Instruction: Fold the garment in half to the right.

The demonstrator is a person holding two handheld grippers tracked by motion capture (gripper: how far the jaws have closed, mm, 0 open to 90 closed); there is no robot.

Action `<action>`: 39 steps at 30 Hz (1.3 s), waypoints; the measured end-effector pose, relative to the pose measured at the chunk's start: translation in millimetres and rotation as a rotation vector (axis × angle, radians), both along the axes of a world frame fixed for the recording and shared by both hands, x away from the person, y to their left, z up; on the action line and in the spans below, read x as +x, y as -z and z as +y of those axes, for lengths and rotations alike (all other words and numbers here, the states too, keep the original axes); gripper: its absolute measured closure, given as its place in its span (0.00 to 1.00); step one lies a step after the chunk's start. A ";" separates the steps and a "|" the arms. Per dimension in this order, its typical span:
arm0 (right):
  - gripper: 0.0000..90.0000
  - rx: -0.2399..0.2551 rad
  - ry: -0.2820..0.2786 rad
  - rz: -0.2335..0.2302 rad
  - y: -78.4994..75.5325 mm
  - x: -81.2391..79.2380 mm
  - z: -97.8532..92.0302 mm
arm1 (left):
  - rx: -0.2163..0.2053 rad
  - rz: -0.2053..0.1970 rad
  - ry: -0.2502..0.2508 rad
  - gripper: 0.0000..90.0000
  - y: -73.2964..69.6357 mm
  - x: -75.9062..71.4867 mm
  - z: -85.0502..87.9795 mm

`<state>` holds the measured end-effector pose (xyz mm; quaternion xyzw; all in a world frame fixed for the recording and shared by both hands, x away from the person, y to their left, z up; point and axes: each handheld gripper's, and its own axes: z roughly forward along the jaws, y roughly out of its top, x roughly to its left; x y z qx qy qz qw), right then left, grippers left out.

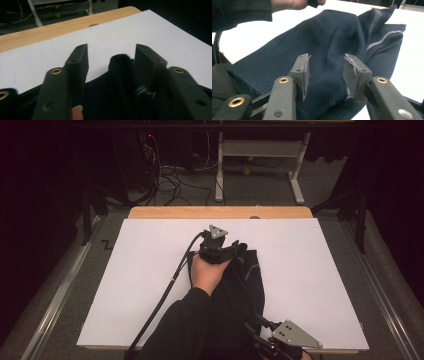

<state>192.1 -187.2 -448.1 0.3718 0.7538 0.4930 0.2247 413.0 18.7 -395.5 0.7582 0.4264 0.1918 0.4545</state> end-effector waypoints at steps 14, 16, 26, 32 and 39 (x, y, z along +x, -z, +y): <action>0.60 -0.005 0.002 0.004 1.2 2.7 0.0 | -0.057 0.025 0.092 0.16 10.2 -14.8 33.4; 0.60 -0.009 -0.001 0.003 1.8 3.4 0.3 | -0.063 0.019 0.096 0.14 11.0 -18.8 41.0; 0.60 -0.026 0.002 0.007 3.6 5.3 3.4 | -0.083 0.002 0.070 0.00 22.2 -46.4 89.1; 0.61 -0.033 0.004 0.011 4.9 7.3 4.9 | -0.060 0.001 0.081 0.00 37.8 -70.7 119.1; 0.67 -0.032 0.002 0.018 5.3 14.2 6.4 | -0.046 0.004 0.063 0.00 58.9 -106.7 164.1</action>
